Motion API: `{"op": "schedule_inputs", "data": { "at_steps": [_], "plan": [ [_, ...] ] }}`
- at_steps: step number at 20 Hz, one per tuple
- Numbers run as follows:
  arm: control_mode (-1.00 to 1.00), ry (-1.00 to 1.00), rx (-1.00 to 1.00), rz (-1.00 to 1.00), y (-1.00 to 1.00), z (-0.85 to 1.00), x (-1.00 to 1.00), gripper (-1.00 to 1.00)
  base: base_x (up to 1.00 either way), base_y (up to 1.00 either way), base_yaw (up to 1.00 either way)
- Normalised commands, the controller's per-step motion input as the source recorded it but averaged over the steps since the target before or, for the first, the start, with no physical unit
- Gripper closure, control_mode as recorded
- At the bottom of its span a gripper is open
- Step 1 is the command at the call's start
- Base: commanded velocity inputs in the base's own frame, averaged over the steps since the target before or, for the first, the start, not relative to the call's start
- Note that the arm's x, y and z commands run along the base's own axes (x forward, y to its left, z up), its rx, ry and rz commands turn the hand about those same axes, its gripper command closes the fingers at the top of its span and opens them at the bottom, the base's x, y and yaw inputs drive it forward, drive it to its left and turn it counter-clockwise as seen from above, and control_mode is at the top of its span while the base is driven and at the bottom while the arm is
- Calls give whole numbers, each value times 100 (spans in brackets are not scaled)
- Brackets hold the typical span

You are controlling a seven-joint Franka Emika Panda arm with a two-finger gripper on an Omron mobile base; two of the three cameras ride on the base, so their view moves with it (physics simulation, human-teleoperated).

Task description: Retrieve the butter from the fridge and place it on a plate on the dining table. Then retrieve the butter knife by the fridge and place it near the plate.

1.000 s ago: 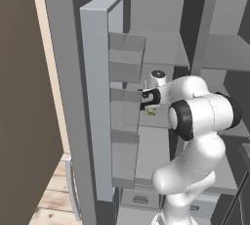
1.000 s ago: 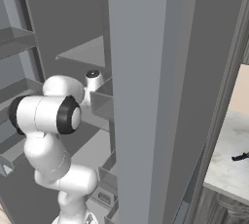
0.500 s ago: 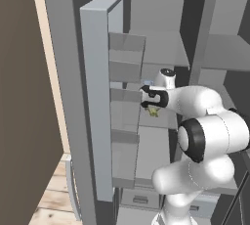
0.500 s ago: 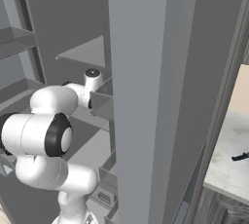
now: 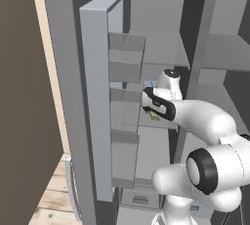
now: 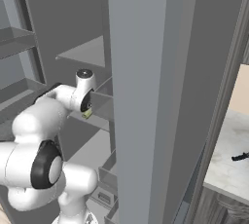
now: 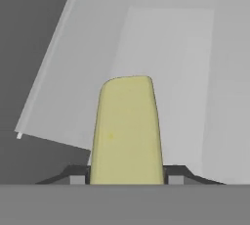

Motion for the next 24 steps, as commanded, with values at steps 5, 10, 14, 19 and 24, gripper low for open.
{"op": "schedule_inputs", "data": {
  "at_steps": [5,10,14,19,24],
  "plan": [
    [-100,-1,0,0,0,21,-65,100,0,0,0],
    [-100,0,0,0,0,12,-60,100,0,0,0],
    [-100,0,0,0,0,15,-63,100,0,0,0],
    [-100,0,0,-1,0,29,-66,100,0,0,0],
    [-100,0,0,-2,0,38,-68,100,0,0,0]
  ]
}}
